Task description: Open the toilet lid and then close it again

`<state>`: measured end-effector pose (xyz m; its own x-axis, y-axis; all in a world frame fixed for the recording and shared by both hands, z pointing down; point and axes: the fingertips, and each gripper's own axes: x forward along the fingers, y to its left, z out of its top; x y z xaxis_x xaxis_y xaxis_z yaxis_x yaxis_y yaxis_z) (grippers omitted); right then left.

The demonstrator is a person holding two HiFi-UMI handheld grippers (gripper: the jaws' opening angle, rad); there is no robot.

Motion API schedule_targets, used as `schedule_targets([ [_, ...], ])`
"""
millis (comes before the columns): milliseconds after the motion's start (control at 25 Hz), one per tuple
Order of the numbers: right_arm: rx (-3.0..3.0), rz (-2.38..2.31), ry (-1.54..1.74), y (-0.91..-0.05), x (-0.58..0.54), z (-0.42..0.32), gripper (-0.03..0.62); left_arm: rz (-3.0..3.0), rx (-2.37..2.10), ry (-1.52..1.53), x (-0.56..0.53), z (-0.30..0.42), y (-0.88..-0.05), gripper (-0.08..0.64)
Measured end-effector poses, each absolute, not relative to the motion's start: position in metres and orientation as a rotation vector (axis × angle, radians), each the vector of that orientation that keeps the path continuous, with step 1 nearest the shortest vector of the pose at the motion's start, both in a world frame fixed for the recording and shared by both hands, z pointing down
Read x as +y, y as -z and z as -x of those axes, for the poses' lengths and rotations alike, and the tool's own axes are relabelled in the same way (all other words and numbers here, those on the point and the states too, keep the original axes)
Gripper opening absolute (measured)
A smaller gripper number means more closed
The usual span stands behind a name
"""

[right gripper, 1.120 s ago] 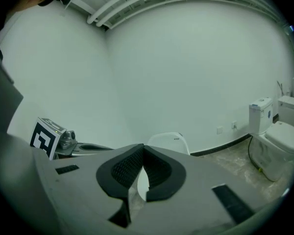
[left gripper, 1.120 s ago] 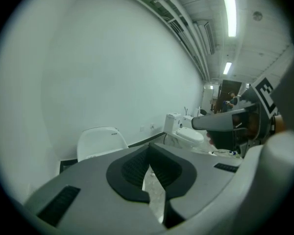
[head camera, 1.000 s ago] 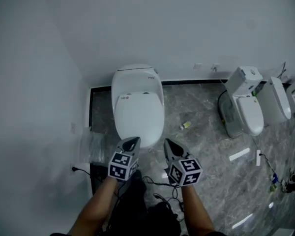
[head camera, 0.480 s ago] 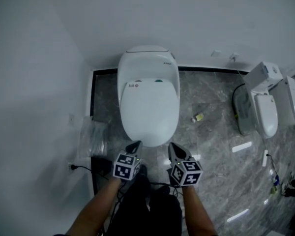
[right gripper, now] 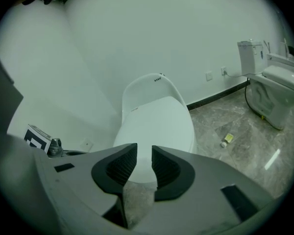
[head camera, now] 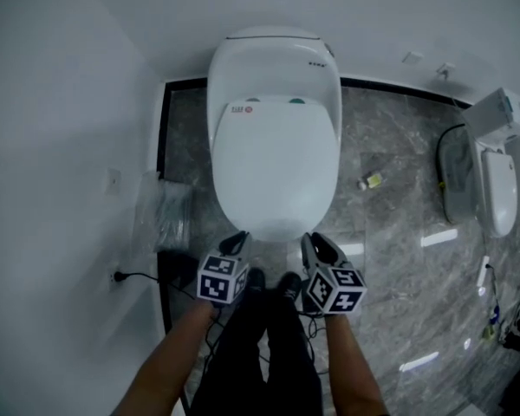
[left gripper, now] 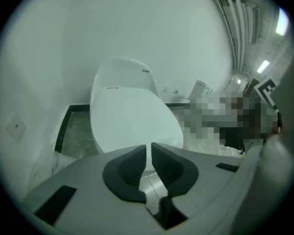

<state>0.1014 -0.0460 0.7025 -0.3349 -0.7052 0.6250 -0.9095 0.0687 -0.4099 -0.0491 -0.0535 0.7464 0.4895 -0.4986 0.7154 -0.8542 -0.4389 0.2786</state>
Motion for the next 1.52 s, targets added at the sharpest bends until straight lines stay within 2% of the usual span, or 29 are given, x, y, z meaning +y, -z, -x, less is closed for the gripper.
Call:
schedule_targets([
  [400,-2.022,-1.669,-1.209,-0.775,-0.048,-0.113,0.196,-2.035,-1.142,-0.684,-0.047,0.059,-0.797,0.118],
  [720,-1.950,-1.736,-1.305,-0.805,-0.049,-0.117,0.275,-1.983,-1.099,-0.673,-0.039,0.065,-0.820,0.230],
  [1200,-1.904,-1.770,-1.474,-0.813,-0.053,-0.115,0.270,-2.010,-1.018,-0.739,-0.037,0.059,-0.837,0.245],
  [1360,-1.874,-1.790,-1.519,-0.806,-0.053,-0.121,0.196,-2.031,-0.990,-0.753,-0.035,0.055,-0.836,0.245],
  [1520,-1.860,-1.818,-1.565,-0.800,-0.053,-0.123,0.181,-2.036,-0.964,-0.767,-0.028,0.050,-0.835,0.245],
])
